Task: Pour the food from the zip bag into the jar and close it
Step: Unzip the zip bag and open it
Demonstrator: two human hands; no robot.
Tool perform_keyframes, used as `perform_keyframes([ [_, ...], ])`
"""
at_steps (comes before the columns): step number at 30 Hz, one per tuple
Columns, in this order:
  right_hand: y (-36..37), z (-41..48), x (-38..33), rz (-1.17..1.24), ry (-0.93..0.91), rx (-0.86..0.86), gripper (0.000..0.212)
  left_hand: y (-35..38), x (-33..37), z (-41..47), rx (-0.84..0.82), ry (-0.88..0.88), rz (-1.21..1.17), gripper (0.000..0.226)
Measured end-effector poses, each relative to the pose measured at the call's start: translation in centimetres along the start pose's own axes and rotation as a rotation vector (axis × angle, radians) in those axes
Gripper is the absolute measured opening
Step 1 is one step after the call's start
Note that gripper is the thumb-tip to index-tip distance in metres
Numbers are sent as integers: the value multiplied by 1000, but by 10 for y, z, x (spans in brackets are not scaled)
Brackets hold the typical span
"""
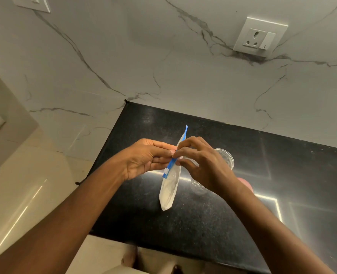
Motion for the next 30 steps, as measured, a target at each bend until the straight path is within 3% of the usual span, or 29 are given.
perform_keyframes([
  [2,-1,-1,6,93,50,47,29,-1,0,-1,0,-7,-23,11],
  [6,-10,-10,42,539,350,220,41,-4,2,-1,60,19,34,7],
  [8,-10,-5,50,441,373,172,54,-4,8,-1,89,63,209,5],
  [10,0,9,52,191,327,-32,68,-1,23,-4,106,174,475,14],
  [13,5,30,58,74,302,-293,47,5,47,-12,124,315,795,19],
  [16,-6,35,62,275,332,-404,23,-6,66,-18,245,369,992,16],
  [19,-14,27,58,401,364,-360,18,-19,80,-21,343,452,1055,18],
  [22,-16,15,54,455,395,-149,16,-22,86,-22,436,534,1132,18],
  [25,-17,1,51,507,449,97,14,-23,89,-34,641,654,1083,17],
  [27,-16,-7,48,468,452,192,15,-29,78,-45,751,678,871,19],
  [30,-14,-13,37,392,418,255,23,-31,30,-35,643,391,399,25],
])
Point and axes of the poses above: each hand's wrist, its own z-axis towards the middle knuckle, its own y-axis out of the palm, x = y × z, the point moved 9 cm from there along z, towards the middle knuckle, and after that the axes turned 12 degrees about z, right-handed, at the moved point
